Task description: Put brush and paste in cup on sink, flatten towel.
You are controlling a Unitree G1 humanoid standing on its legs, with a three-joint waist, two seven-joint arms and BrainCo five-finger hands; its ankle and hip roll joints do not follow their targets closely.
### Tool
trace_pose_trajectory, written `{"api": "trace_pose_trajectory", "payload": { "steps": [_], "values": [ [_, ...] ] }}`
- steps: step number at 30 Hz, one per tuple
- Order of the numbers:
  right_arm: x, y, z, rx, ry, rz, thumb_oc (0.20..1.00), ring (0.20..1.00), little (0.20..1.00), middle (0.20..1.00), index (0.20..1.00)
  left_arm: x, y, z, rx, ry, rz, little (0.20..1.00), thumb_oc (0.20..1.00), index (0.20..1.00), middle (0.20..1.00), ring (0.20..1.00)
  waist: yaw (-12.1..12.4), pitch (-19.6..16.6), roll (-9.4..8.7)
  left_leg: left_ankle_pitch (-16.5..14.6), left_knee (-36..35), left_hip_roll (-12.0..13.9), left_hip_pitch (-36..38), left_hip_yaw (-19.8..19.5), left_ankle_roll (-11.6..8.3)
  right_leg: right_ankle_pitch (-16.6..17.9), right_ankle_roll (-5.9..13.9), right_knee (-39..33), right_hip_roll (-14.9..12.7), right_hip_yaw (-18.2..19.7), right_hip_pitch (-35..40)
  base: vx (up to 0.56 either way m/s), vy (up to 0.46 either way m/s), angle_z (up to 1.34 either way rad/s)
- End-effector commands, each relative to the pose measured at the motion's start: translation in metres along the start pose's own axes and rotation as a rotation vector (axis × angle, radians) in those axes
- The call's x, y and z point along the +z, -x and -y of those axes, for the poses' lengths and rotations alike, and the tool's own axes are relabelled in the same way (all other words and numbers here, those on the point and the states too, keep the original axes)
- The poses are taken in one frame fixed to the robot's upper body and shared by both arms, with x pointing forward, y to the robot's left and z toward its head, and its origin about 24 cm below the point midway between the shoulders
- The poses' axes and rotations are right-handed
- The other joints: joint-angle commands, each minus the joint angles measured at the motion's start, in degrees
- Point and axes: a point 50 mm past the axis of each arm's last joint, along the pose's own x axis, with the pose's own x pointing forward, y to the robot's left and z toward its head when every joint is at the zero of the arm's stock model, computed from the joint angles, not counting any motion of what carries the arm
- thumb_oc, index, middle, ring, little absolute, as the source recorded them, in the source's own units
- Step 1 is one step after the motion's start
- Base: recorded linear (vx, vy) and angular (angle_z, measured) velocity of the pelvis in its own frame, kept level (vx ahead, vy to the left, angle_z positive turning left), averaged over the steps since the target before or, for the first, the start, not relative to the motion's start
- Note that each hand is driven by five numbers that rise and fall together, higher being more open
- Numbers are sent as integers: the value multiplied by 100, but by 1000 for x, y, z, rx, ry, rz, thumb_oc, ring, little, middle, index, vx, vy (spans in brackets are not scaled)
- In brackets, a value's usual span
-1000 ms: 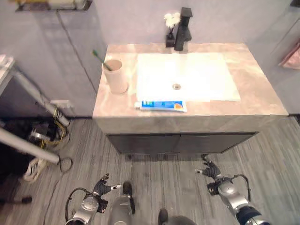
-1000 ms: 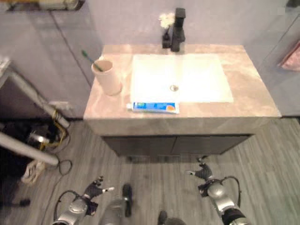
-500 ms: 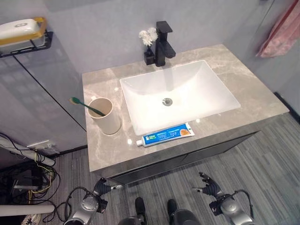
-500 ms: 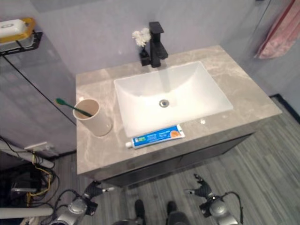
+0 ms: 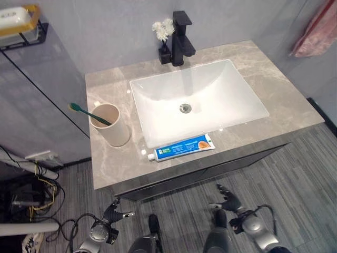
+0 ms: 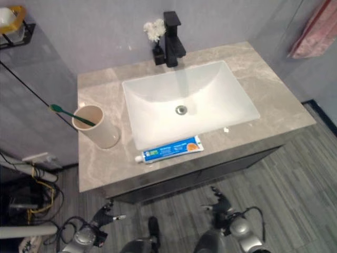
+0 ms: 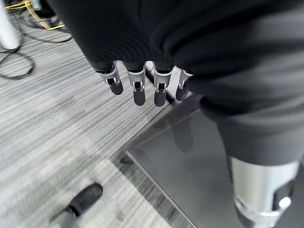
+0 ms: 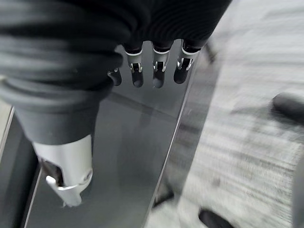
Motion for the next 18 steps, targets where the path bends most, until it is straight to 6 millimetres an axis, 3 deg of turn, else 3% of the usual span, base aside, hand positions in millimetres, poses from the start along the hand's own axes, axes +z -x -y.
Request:
{"api": "trace_pose_trajectory", "payload": {
  "steps": [1, 4, 7, 8, 10, 14, 16, 17, 18],
  "values": [
    [18, 0, 39, -85, 118, 89, 1000, 1000, 1000, 1000, 1000, 14, 2, 2, -54, -122, 106, 1000, 1000, 1000, 1000, 1000, -110, -185, 63, -622, 659, 468, 243, -71, -298, 401, -297, 89, 524, 1, -147, 29, -207, 64],
    [11, 3, 48, -112, 118, 63, 1000, 1000, 1000, 1000, 1000, 26, 6, -2, -91, -202, 185, 1000, 1000, 1000, 1000, 1000, -125, -218, 144, -493, 564, 596, 255, -183, -401, 230, -389, 136, 667, -141, -40, 14, -141, 21],
    [7, 3, 59, -160, 95, 44, 1000, 1000, 1000, 1000, 1000, 57, 18, -9, -136, -341, 371, 1000, 1000, 1000, 1000, 1000, -119, -253, 333, -399, 387, 625, 258, -226, -453, 212, -357, 71, 625, -366, 34, 3, -52, 11],
    [7, 3, 59, -160, 95, 44, 1000, 1000, 1000, 1000, 1000, 57, 18, -9, -136, -341, 370, 1000, 1000, 1000, 1000, 1000, -121, -255, 330, -398, 386, 625, 257, -226, -453, 212, -357, 70, 625, -366, 33, 27, 20, 13],
    [4, 1, 63, -174, 80, 26, 1000, 1000, 1000, 1000, 1000, 77, 37, -22, -154, -383, 499, 1000, 1000, 1000, 1000, 1000, -31, -280, 452, -371, 293, 622, 307, -221, -471, 211, -346, 60, 563, -416, 91, 50, 24, 9],
    [2, -9, 60, -157, 93, -19, 1000, 1000, 1000, 1000, 1000, 87, 68, -39, -192, -445, 585, 1000, 1000, 1000, 1000, 1000, 119, -250, 544, -341, 158, 513, 334, -267, -457, 267, -282, 73, 410, -530, 132, 12, 53, 7],
    [1, -13, 57, -150, 101, -37, 1000, 1000, 1000, 1000, 1000, 92, 74, -43, -199, -479, 616, 1000, 1000, 1000, 1000, 1000, 174, -231, 562, -343, 156, 480, 316, -289, -449, 290, -265, 77, 374, -545, 121, -14, 42, 11],
    [2, -23, 51, -122, 180, -64, 1000, 1000, 1000, 1000, 1000, 106, 87, -49, -225, -572, 693, 1000, 1000, 1000, 1000, 1000, 311, -204, 612, -357, 138, 412, 297, -305, -439, 335, -241, 57, 312, -564, 108, -11, 35, 15],
    [3, -23, 50, -121, 180, -63, 1000, 1000, 1000, 1000, 1000, 106, 87, -50, -224, -572, 691, 1000, 1000, 1000, 1000, 1000, 307, -202, 603, -357, 139, 410, 298, -302, -438, 336, -241, 56, 311, -561, 107, -14, 59, 28]
  ]
}}
